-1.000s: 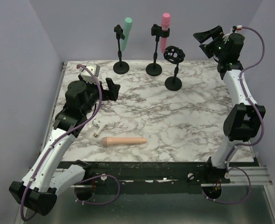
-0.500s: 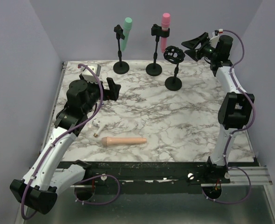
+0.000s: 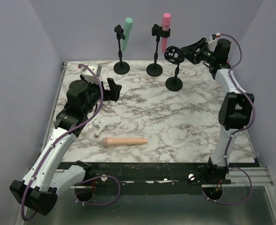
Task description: Remove the microphone from the stand
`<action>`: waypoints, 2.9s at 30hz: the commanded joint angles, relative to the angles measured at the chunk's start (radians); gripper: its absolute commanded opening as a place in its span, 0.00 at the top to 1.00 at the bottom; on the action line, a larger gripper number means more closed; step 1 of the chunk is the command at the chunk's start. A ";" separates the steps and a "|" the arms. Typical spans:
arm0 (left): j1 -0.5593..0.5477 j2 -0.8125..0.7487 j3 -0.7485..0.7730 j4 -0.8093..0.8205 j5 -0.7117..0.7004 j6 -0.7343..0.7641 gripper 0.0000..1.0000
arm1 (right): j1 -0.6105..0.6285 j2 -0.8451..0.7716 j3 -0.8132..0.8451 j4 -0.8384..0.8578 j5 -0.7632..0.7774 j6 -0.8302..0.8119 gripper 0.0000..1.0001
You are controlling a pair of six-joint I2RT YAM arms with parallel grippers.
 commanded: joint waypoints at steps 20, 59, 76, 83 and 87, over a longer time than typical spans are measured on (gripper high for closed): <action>-0.007 -0.014 0.033 -0.010 0.029 -0.010 0.01 | 0.003 0.065 -0.189 -0.015 0.061 -0.131 0.42; -0.006 -0.024 0.033 -0.007 0.033 -0.014 0.02 | -0.011 0.092 -0.068 -0.089 0.109 -0.189 0.13; -0.006 -0.051 0.033 -0.008 0.024 -0.007 0.01 | 0.108 -0.037 0.160 -0.035 0.499 -0.418 0.00; -0.006 -0.053 0.031 -0.009 0.017 -0.002 0.01 | 0.284 -0.119 0.047 0.199 0.821 -0.738 0.00; -0.006 -0.052 0.033 -0.009 0.023 -0.004 0.01 | 0.337 -0.082 0.081 0.267 0.897 -0.806 0.00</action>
